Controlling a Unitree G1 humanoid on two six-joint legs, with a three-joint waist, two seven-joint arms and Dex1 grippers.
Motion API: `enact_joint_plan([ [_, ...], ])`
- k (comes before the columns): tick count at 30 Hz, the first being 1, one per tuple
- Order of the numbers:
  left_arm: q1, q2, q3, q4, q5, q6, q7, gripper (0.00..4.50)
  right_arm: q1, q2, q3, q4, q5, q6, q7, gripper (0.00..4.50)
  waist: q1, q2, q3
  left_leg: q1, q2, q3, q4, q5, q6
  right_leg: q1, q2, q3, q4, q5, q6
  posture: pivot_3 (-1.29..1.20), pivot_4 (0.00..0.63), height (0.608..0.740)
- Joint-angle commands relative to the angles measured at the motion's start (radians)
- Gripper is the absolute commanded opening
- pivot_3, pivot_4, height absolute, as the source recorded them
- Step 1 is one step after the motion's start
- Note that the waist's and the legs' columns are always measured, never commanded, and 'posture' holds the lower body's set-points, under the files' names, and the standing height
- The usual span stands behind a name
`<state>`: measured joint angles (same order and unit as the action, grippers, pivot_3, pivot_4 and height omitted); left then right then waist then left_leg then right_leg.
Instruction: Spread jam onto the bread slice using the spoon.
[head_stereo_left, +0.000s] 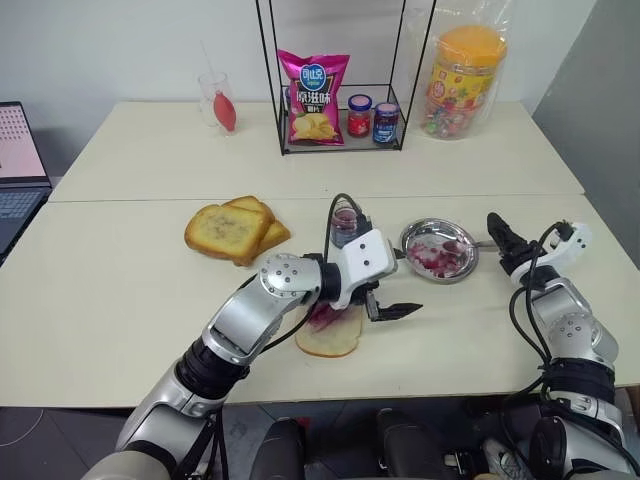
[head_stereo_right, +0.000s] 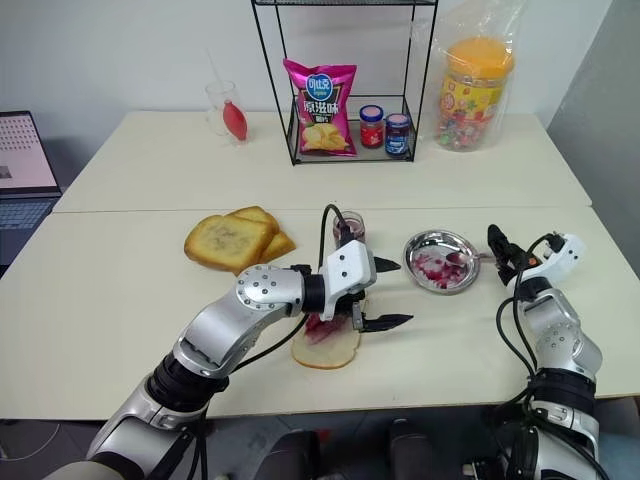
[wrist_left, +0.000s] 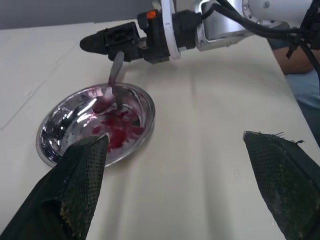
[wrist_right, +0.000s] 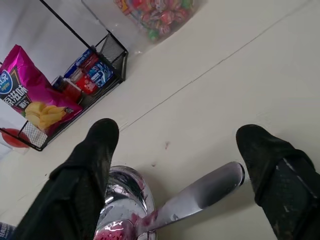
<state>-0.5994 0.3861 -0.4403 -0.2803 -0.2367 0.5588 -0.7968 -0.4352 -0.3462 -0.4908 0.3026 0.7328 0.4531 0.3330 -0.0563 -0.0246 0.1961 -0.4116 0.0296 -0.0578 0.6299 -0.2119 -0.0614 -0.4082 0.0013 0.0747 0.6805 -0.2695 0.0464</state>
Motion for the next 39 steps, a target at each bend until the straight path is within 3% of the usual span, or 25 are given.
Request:
enact_joint_plan([
  [1,0.004,-0.014,0.032,-0.035,-0.001,-0.024,0.008,4.50,0.010,-0.005,-0.007,-0.080,-0.004,-0.032,0.012,4.03,0.000,0.000,0.000,0.000,0.000,0.000,0.000,0.000,0.000,0.000,0.000,0.000,0.000,0.000,0.000,0.00,0.150,0.740],
  [10,0.008,-0.023,0.072,-0.046,-0.004,-0.026,0.027,4.50,-0.003,-0.021,-0.006,-0.083,-0.081,-0.116,-0.015,4.03,0.000,0.000,0.000,0.000,0.000,0.000,0.000,0.000,0.000,0.000,0.000,0.000,0.000,0.000,0.000,0.00,0.150,0.740],
  [16,0.037,0.047,0.163,-0.099,-0.012,0.009,0.037,4.50,0.018,-0.075,0.001,-0.141,-0.135,-0.160,0.000,4.03,-0.001,0.001,0.000,0.001,0.000,0.000,0.000,0.000,0.000,0.000,0.000,0.000,0.000,0.000,0.000,0.00,0.150,0.740],
  [21,0.075,0.210,0.391,-0.091,-0.047,0.052,0.041,4.50,0.121,-0.215,0.078,-0.363,-0.113,-0.047,0.155,4.03,0.000,0.003,0.001,0.002,0.001,0.000,-0.001,0.000,0.000,0.001,0.000,0.000,0.000,0.000,0.000,0.00,0.150,0.740],
  [24,0.128,0.289,0.437,-0.114,-0.077,0.080,0.003,4.50,0.173,-0.279,0.110,-0.452,-0.085,0.011,0.224,4.03,-0.003,0.002,0.001,0.002,0.001,0.000,-0.001,0.000,0.000,0.001,0.001,0.000,0.000,-0.001,0.000,0.00,0.150,0.740],
  [29,0.404,0.485,0.601,-0.173,-0.097,0.027,-0.130,4.50,0.379,-0.505,0.178,-0.689,-0.023,0.120,0.524,4.03,0.000,0.002,0.001,0.003,0.000,0.001,-0.002,0.000,0.000,0.002,-0.002,0.000,-0.001,-0.002,0.000,0.00,0.150,0.740],
  [33,0.536,0.551,0.683,-0.189,-0.124,-0.001,-0.197,4.50,0.469,-0.593,0.149,-0.737,-0.044,0.086,0.636,4.03,0.006,-0.002,0.003,0.003,0.000,-0.001,0.000,0.000,0.000,0.002,-0.002,-0.002,-0.001,-0.002,0.000,0.00,0.150,0.740],
  [39,0.642,0.556,0.747,-0.181,-0.127,-0.080,-0.216,4.50,0.505,-0.638,0.091,-0.751,-0.047,0.071,0.697,4.03,0.010,-0.004,0.002,0.006,-0.001,0.004,0.001,0.000,0.000,0.005,-0.006,0.000,-0.002,-0.005,-0.005,0.00,0.150,0.740],
])
